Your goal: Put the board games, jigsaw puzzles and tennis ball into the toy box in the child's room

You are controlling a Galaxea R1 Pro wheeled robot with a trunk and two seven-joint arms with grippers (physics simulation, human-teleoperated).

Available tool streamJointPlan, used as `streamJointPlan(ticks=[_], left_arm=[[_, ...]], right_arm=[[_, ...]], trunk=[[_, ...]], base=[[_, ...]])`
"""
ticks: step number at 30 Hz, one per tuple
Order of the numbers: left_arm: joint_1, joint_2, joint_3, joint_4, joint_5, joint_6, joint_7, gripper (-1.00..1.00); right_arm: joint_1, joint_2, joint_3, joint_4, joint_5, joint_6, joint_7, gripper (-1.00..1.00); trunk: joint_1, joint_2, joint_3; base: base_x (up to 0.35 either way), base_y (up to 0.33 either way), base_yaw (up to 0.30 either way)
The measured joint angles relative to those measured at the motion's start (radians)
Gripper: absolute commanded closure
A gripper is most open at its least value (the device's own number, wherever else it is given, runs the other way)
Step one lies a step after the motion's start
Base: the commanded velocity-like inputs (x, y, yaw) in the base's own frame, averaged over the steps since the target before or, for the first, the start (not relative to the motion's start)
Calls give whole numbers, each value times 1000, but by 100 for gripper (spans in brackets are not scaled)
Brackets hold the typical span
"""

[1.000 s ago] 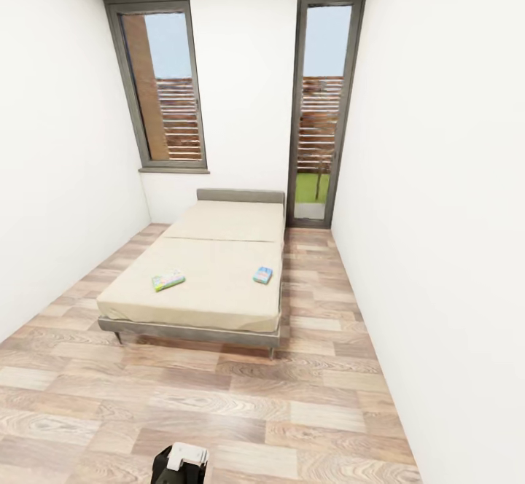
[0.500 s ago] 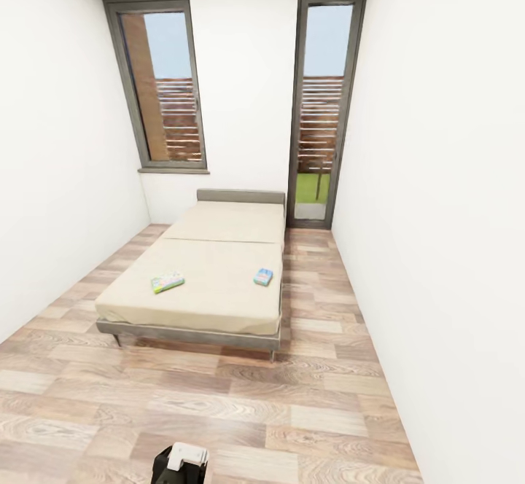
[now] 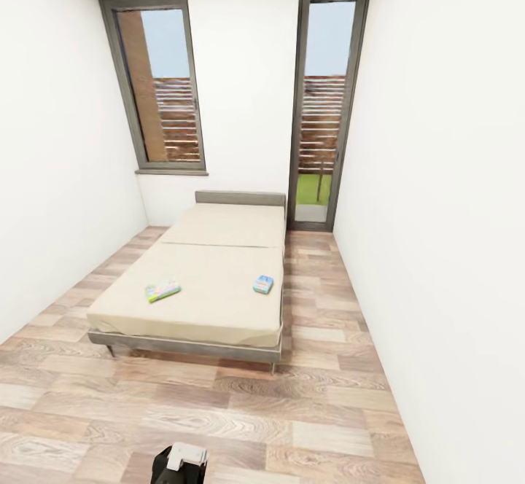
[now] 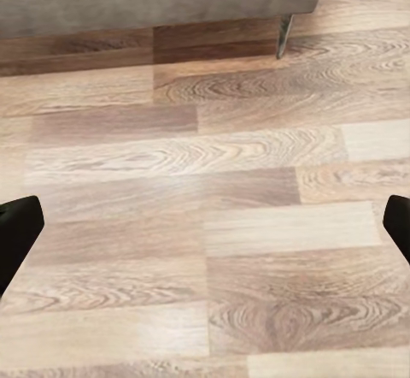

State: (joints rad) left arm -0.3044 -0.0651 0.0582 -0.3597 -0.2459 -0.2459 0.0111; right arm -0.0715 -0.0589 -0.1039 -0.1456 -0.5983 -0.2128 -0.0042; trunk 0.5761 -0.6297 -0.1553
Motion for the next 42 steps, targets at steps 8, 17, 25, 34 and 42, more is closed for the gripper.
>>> streamJointPlan(ticks=[8,17,25,34,42], left_arm=[[0,0,0,-1,0,0,0,-100],[1,2,0,-57,2,4,-10,-100],[8,4,16,-191,49,69,-48,-100],[12,10,23,-395,61,356,-218,-100],[12,31,36,-505,58,564,-328,-100]], right_arm=[[0,0,0,0,0,1,0,-100],[0,0,0,0,0,2,0,-100],[0,1,0,0,0,3,0,-100],[0,2,1,0,0,3,0,-100],[-9,41,10,-67,16,20,-5,-100]], trunk=[[0,0,0],[0,0,0],[0,0,0],[0,0,0],[0,0,0]], base=[[21,0,0],[1,0,0],[20,0,0],[59,0,0],[4,0,0]])
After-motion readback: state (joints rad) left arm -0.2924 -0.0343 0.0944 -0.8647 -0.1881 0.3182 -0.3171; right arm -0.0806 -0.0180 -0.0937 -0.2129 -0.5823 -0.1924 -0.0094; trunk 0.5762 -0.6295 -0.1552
